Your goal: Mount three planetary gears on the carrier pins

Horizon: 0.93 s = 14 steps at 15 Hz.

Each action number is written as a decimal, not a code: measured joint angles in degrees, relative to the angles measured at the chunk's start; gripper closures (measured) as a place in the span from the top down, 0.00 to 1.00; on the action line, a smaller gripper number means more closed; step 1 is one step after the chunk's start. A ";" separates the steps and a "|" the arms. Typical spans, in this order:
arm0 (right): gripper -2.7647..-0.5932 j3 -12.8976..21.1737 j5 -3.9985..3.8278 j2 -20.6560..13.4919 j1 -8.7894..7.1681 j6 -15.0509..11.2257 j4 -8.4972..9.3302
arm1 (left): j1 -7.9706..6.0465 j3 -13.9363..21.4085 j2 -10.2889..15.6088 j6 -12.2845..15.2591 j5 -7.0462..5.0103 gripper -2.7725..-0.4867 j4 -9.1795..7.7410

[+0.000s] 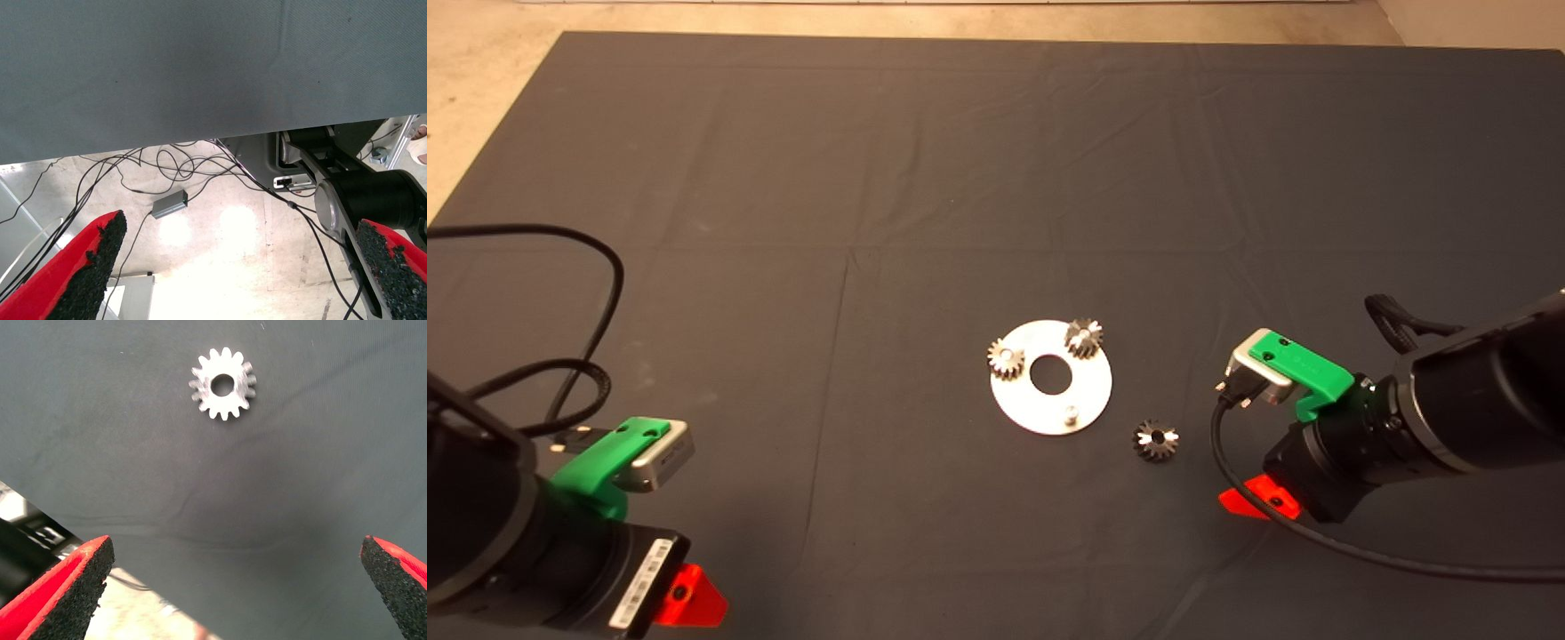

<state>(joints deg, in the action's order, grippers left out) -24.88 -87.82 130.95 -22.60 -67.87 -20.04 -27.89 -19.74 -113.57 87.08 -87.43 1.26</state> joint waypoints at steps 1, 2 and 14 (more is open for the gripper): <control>0.99 0.09 0.00 0.00 0.26 1.58 -0.70 | -0.11 0.00 0.00 -0.17 0.00 0.87 0.00; 0.99 0.24 0.03 0.13 0.61 3.88 -1.51 | -0.11 0.00 0.04 -0.52 -0.02 0.87 -0.05; 0.99 -0.18 0.12 3.84 9.07 21.31 -18.39 | -0.79 0.00 0.73 -0.95 -0.02 0.87 -0.21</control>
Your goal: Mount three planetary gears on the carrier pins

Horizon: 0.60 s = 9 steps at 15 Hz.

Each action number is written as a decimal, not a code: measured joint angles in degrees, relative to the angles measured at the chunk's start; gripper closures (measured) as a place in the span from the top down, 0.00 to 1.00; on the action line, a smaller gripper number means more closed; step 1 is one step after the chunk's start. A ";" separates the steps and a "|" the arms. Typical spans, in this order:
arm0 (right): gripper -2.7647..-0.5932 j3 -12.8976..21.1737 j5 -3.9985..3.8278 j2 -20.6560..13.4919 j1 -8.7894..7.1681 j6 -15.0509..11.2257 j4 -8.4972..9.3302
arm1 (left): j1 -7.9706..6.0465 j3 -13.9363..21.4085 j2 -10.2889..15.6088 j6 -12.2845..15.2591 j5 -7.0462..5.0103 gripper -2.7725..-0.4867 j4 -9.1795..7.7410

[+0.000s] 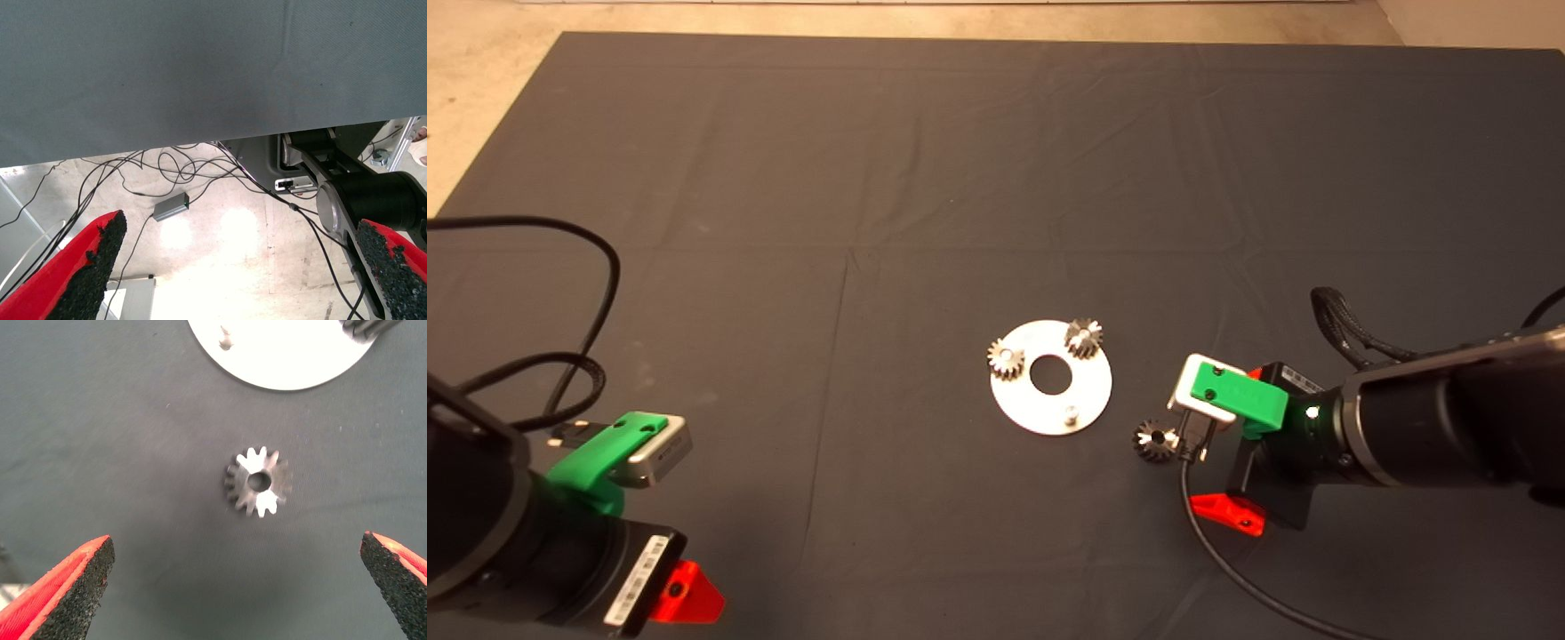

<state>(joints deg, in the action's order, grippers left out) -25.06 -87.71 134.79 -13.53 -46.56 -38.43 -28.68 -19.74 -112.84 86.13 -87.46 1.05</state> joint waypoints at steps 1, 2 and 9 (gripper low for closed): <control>0.99 -0.78 0.03 0.18 1.38 0.75 -1.73 | -0.12 0.00 0.00 0.01 0.02 0.87 0.00; 0.99 -1.70 0.03 0.40 2.61 1.49 -2.96 | -0.26 0.00 0.02 0.01 0.02 0.87 -0.01; 0.99 -7.77 -0.01 1.21 7.41 2.67 -5.75 | -0.26 0.00 0.22 0.01 0.00 0.87 -0.37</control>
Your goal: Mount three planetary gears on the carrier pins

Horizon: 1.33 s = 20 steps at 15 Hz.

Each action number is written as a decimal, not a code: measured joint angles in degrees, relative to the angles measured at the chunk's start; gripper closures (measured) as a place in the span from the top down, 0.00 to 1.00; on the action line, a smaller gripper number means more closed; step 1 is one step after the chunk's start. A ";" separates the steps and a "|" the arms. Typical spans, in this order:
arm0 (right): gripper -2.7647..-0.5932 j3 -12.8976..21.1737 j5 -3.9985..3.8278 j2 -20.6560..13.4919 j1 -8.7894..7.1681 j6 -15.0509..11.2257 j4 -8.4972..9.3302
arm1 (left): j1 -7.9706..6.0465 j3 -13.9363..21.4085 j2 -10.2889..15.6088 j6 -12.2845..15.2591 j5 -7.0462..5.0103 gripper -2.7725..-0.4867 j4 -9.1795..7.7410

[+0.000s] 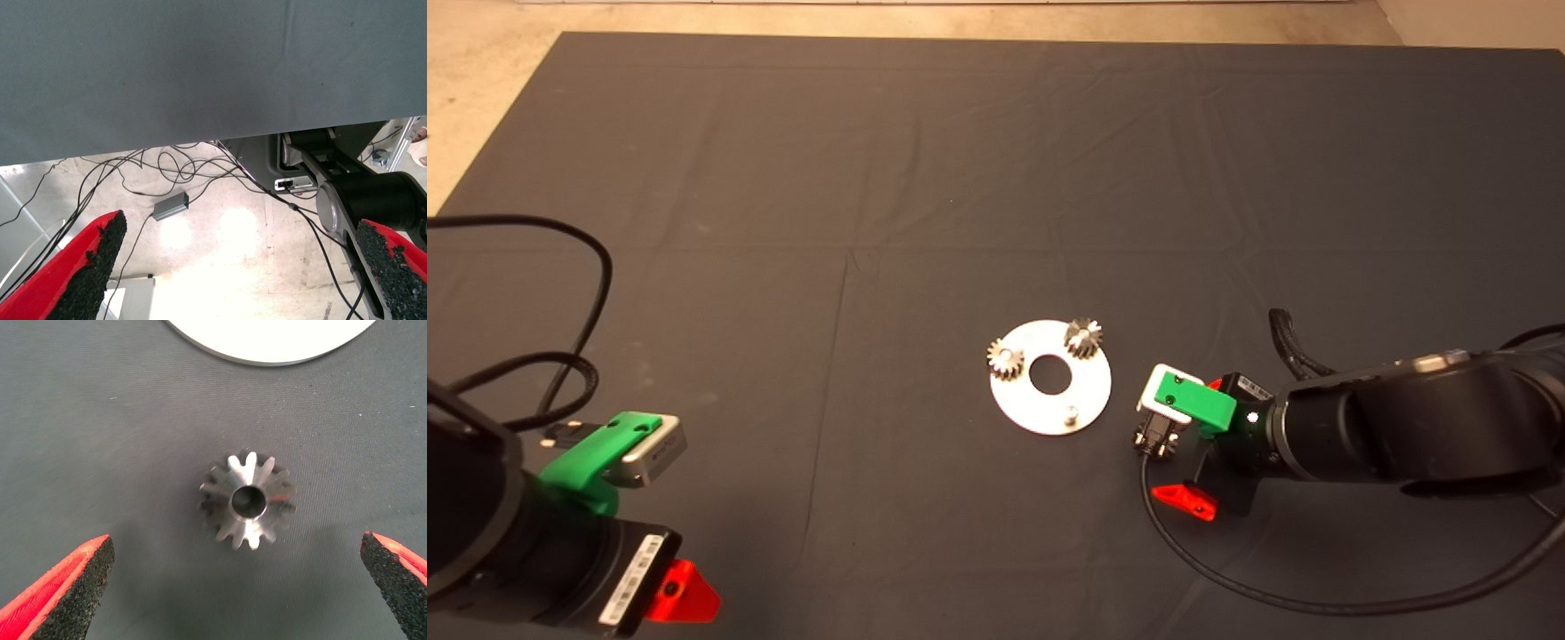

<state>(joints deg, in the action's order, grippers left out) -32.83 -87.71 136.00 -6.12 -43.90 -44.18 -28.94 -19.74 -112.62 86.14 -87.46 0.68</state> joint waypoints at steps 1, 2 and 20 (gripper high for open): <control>0.99 -0.90 0.01 0.35 0.12 0.11 -0.22 | 0.00 0.00 -0.01 0.00 0.02 0.87 -0.09; 0.99 -1.60 -0.02 0.53 0.17 0.13 -0.41 | 0.00 0.00 0.02 0.00 0.00 0.87 -0.11; 0.95 -6.25 0.04 3.72 3.40 0.10 -0.96 | 0.00 0.00 0.05 0.02 0.00 0.87 -0.52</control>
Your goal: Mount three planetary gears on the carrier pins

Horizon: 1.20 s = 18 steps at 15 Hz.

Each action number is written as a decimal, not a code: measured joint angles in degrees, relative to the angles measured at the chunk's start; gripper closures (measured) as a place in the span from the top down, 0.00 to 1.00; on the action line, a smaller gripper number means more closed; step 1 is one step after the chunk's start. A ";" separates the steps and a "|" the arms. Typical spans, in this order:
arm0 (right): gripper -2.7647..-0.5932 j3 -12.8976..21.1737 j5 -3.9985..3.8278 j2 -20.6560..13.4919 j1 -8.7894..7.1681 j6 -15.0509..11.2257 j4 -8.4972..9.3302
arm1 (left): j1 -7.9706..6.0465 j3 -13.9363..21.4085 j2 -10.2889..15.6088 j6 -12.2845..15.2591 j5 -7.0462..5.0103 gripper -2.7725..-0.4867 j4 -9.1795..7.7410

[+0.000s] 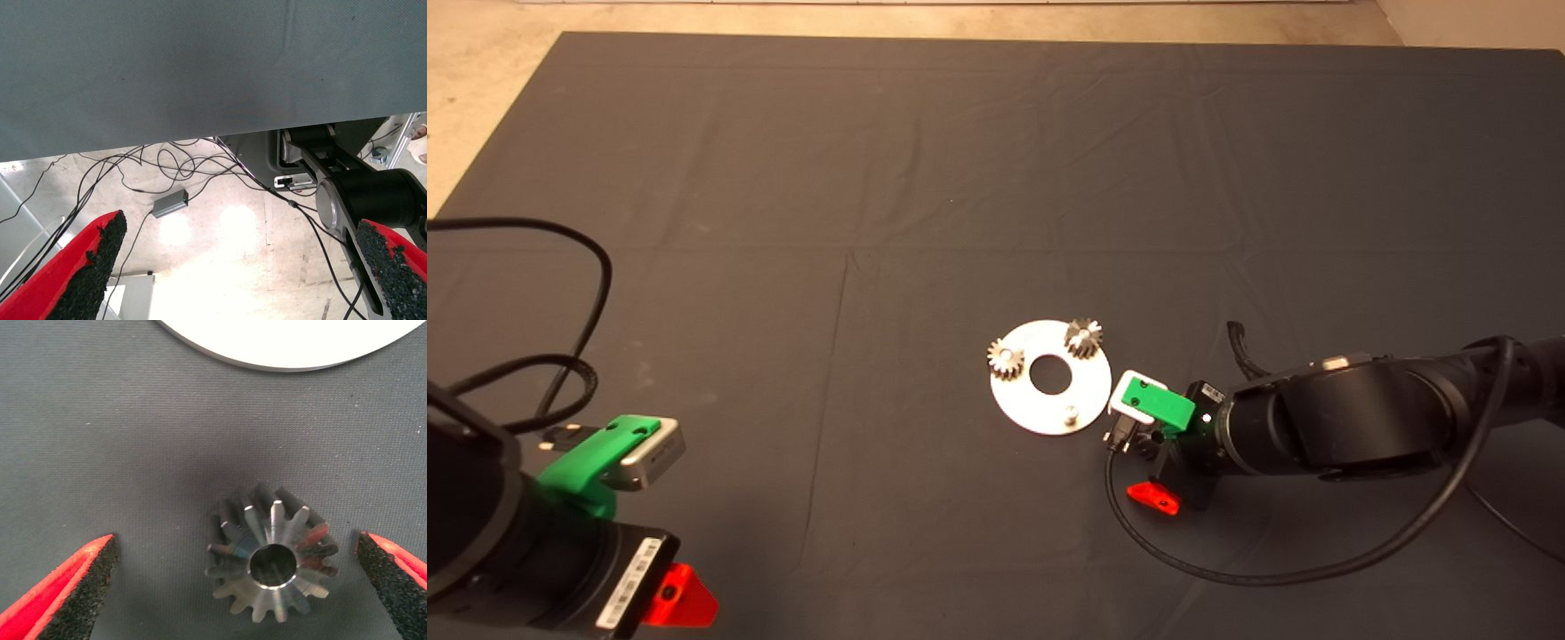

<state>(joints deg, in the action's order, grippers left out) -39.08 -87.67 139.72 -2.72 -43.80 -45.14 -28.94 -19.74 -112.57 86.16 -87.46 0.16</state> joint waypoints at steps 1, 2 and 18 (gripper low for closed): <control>0.91 -0.22 0.00 0.00 0.00 -0.02 0.00 | 0.00 0.00 0.02 -0.02 0.02 0.87 0.00; 0.90 -0.33 0.00 0.00 0.00 -0.05 0.00 | 0.00 0.00 0.01 -0.02 0.01 0.87 0.00; 0.64 -2.18 0.49 0.20 -0.15 -0.32 0.13 | 0.00 0.00 0.00 -0.02 0.01 0.87 -0.16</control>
<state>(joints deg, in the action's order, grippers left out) -41.27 -87.19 139.91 -2.86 -44.12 -45.01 -28.94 -19.74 -112.57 86.14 -87.45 0.00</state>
